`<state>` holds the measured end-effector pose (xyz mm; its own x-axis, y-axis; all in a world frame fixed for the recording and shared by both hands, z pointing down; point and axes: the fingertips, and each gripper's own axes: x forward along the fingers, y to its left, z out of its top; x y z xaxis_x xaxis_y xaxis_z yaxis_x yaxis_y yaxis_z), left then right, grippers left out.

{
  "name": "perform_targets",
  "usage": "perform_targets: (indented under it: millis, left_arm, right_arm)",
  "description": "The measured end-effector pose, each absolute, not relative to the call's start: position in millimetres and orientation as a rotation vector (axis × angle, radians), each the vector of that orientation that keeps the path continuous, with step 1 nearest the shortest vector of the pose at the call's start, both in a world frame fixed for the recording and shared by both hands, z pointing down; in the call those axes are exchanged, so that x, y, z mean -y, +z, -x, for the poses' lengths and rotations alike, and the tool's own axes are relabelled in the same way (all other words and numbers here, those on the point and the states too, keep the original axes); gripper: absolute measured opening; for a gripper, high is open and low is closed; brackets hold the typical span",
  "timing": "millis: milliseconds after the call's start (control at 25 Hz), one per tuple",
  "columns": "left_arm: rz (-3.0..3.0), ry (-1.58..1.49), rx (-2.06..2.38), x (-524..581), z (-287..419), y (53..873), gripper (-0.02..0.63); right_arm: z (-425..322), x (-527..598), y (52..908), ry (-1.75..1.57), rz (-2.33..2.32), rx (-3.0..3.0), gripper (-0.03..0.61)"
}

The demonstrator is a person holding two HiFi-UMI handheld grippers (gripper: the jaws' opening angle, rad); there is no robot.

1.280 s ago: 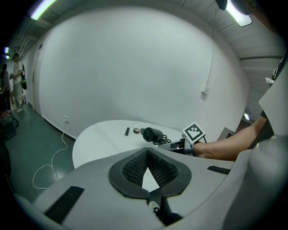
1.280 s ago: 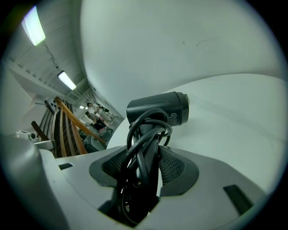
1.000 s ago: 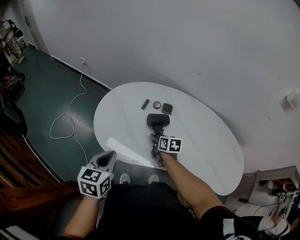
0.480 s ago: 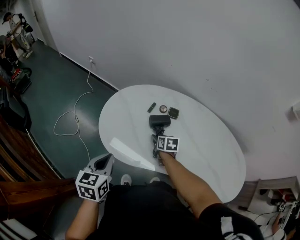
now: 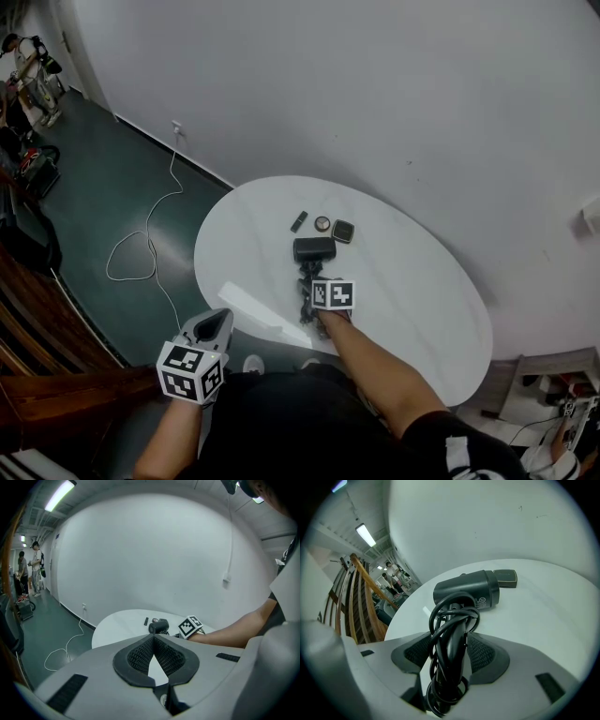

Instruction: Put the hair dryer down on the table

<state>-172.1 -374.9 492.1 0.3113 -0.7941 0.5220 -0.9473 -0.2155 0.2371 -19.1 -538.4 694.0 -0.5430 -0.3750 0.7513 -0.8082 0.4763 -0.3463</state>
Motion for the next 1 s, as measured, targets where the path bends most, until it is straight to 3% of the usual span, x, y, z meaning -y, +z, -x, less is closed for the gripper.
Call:
perform_targets:
  millis: [440,600,640,1000]
  left_arm:
    - [-2.208,0.411,1.402,408,128,485,0.011]
    - [-2.261,0.422,1.348,417,110,483,0.011]
    - [-2.273,0.426,1.337,418,106,482,0.011]
    - [-2.38,0.408,1.268,432,76,461,0.011]
  right_arm:
    - [-7,506,602,0.921,-0.931,2.34,0.225]
    - [-14,479,548,0.897,-0.86,2.507,0.096]
    - [-16,474,538,0.88,-0.856,2.54,0.035]
    - [-33,445,464,0.813,-0.925,2.744,0.009]
